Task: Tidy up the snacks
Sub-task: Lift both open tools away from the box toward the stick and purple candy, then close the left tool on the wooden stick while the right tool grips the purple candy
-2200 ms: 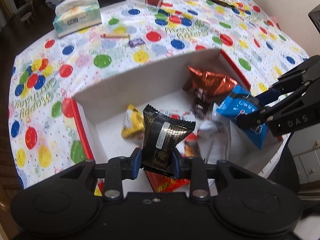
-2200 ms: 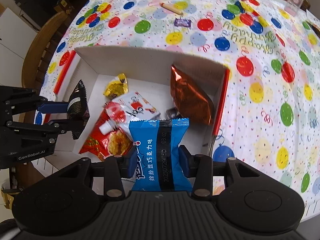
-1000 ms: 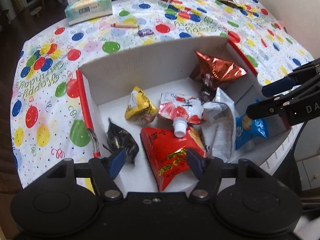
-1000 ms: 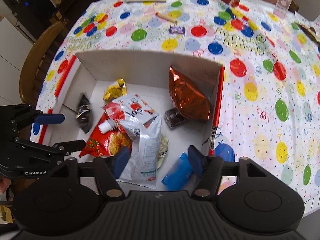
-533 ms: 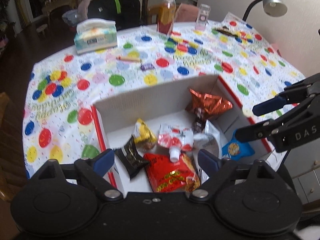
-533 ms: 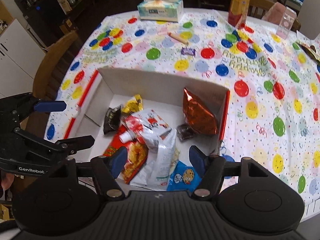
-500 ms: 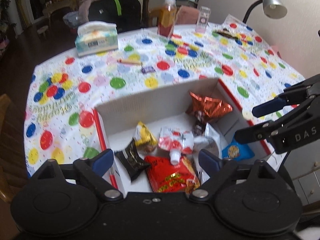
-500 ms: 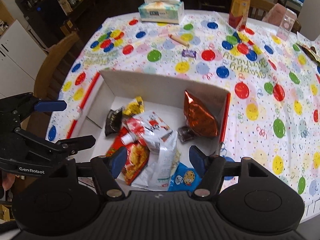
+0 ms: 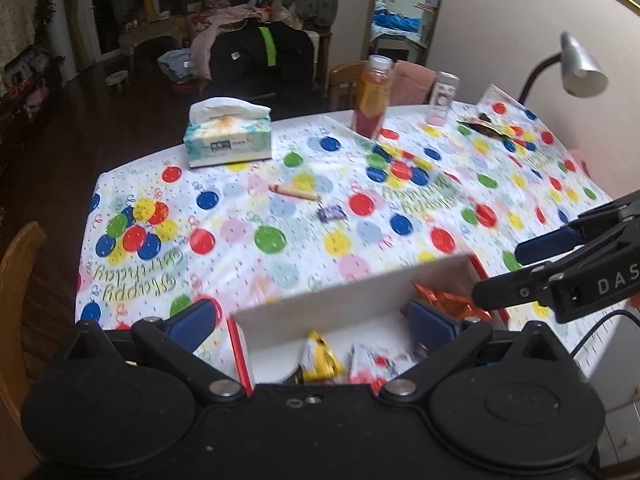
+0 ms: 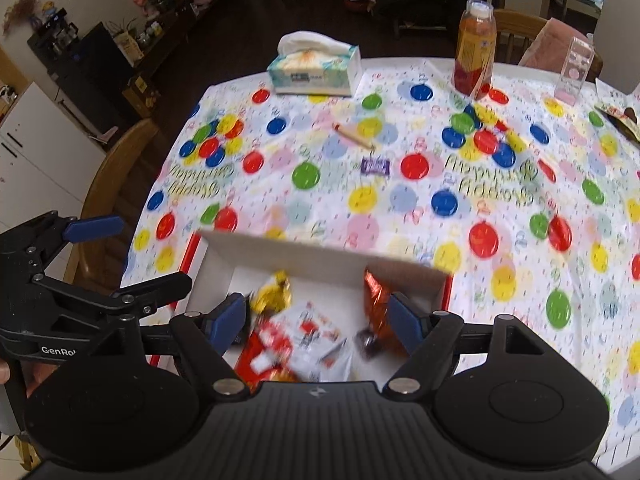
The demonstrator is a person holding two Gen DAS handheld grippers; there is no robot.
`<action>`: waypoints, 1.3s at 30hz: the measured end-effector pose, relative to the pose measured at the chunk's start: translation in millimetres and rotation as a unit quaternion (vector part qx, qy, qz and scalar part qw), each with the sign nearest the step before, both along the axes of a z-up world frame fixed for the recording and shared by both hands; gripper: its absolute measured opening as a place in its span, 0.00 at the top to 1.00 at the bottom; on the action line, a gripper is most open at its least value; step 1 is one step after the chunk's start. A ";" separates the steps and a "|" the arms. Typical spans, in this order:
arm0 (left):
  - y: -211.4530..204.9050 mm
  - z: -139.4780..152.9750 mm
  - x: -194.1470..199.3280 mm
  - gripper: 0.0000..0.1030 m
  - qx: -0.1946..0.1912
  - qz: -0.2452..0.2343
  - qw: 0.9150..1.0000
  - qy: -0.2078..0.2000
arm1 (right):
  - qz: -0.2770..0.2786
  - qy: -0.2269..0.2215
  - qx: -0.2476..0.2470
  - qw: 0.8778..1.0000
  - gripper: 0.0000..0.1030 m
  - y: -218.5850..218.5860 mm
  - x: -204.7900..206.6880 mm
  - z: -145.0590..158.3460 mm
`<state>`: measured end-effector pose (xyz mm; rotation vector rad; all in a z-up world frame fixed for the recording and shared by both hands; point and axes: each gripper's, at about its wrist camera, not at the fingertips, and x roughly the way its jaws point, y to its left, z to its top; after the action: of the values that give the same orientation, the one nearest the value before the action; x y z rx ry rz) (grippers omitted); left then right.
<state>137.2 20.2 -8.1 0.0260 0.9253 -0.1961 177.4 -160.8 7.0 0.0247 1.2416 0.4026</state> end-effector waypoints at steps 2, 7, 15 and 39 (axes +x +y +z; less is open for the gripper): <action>2.8 -1.4 15.0 0.01 -0.003 0.013 1.000 0.003 | -0.001 -0.001 -0.003 1.000 0.25 -2.0 15.9 -1.3; 7.5 -8.4 58.9 0.01 -0.011 0.049 0.999 0.019 | 0.006 0.000 -0.009 1.000 0.25 -5.9 54.4 -12.2; 2.9 -20.0 124.3 0.01 0.001 0.079 0.997 0.023 | 0.002 0.018 -0.021 1.000 0.25 -12.4 115.4 -40.5; -9.2 -137.6 295.4 0.21 -0.049 0.160 0.973 0.158 | 0.026 0.112 -0.055 0.992 0.25 17.2 232.5 -188.7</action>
<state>432.6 11.0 -145.7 -0.2519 1.2207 0.0565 409.9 -143.7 -181.7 -0.0572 1.4875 0.3830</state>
